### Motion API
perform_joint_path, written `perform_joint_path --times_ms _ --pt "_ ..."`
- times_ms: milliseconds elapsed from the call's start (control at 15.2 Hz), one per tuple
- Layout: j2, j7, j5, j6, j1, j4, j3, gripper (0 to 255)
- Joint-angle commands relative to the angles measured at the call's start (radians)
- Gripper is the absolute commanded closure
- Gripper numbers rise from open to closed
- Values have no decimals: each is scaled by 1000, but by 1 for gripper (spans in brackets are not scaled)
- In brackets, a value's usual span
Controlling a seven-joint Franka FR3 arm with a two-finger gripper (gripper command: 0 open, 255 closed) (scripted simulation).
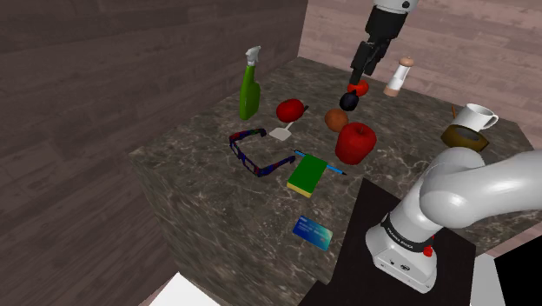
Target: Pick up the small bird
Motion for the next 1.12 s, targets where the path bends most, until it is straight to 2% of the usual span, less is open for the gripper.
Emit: perform_joint_path --times_ms 0,528,1056 --pt "0 0 0 0 0 0 0 0" --pt "281 173 -45 106 -108 98 -31 0" --pt "545 334 -78 156 -202 238 -89 0"
